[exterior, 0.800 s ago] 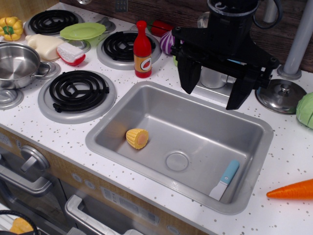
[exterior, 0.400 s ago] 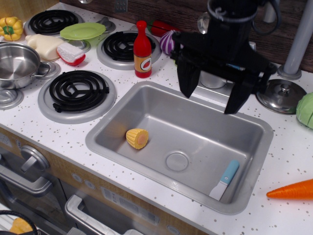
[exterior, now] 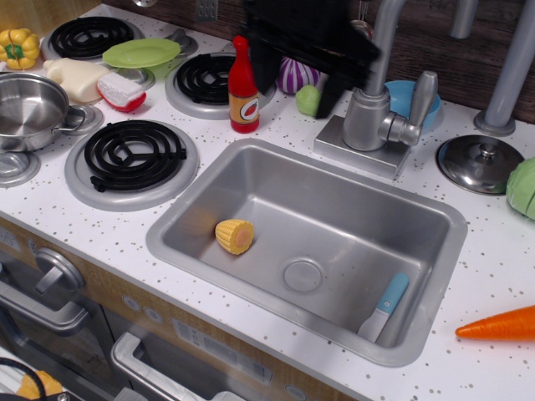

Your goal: Put red bottle in sink

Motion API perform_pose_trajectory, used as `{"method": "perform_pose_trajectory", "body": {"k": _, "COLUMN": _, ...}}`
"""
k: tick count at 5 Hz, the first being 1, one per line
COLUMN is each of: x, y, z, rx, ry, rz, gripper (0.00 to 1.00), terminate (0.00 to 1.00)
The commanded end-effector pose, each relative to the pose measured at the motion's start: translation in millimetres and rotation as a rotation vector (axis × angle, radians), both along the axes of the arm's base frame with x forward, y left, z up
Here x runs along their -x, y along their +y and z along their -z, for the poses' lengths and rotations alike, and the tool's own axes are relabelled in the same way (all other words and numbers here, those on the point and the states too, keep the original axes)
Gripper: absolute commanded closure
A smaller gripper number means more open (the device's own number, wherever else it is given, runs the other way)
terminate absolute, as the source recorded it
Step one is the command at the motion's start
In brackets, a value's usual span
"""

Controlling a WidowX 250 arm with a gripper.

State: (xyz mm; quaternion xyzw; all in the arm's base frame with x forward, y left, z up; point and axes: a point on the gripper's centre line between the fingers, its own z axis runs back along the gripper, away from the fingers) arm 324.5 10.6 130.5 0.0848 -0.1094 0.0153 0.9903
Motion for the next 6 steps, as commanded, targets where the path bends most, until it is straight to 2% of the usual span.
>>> {"method": "perform_pose_trajectory", "body": {"k": 1, "x": -23, "y": 55, "z": -10, "rx": -0.032, "ry": -0.134, "rz": 0.014, "gripper": 0.00, "terminate": 0.00}}
{"method": "perform_pose_trajectory", "body": {"k": 2, "x": -40, "y": 81, "z": -12, "rx": -0.049, "ry": -0.186, "rz": 0.045, "gripper": 0.00, "terminate": 0.00}}
{"method": "perform_pose_trajectory", "body": {"k": 3, "x": -61, "y": 96, "z": -7, "rx": -0.035, "ry": -0.233, "rz": 0.075, "gripper": 0.00, "terminate": 0.00}}
{"method": "perform_pose_trajectory", "body": {"k": 5, "x": -89, "y": 101, "z": 7, "rx": -0.012, "ry": -0.272, "rz": 0.131, "gripper": 0.00, "terminate": 0.00}}
{"method": "perform_pose_trajectory", "body": {"k": 6, "x": -92, "y": 100, "z": 14, "rx": 0.000, "ry": -0.289, "rz": 0.142, "gripper": 0.00, "terminate": 0.00}}
